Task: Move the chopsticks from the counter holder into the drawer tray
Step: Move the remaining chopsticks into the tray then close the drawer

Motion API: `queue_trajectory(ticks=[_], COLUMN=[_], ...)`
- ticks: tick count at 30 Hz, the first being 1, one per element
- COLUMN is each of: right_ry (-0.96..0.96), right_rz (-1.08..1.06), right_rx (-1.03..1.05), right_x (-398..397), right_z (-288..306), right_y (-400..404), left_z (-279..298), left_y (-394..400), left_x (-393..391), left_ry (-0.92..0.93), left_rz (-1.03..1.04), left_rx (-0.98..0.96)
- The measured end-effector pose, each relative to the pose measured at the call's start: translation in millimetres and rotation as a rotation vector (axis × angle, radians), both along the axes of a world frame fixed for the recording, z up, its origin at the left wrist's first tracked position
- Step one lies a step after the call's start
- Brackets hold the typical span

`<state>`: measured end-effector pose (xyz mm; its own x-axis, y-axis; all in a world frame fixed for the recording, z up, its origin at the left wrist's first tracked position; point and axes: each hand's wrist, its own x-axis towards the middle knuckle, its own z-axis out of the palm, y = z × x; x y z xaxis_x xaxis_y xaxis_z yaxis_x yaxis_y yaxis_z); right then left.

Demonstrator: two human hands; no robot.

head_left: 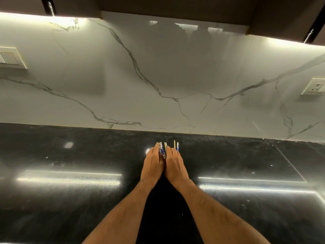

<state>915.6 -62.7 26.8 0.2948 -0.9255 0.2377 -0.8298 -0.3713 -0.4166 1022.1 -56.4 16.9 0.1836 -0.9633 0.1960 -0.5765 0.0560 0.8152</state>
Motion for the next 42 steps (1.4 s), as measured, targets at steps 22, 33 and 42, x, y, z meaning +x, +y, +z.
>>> queue_trajectory(ticks=[22,33,42], right_ry=[-0.618,-0.692,-0.948], right_rz=[-0.262,-0.308,-0.274], right_rx=[0.223,0.195,0.172], right_x=[4.0,-1.4,-6.1], right_z=[18.0,30.3,55.6], right_y=[13.7,11.5,11.0], left_z=[10.0,18.2,41.3], left_y=[18.7,24.0,40.3], left_x=[-9.4,-14.7,-30.0], left_ry=[-0.013,0.088,0.489], left_rz=[-0.064,0.014,-0.16], left_rx=[-0.217,-0.051,-0.039])
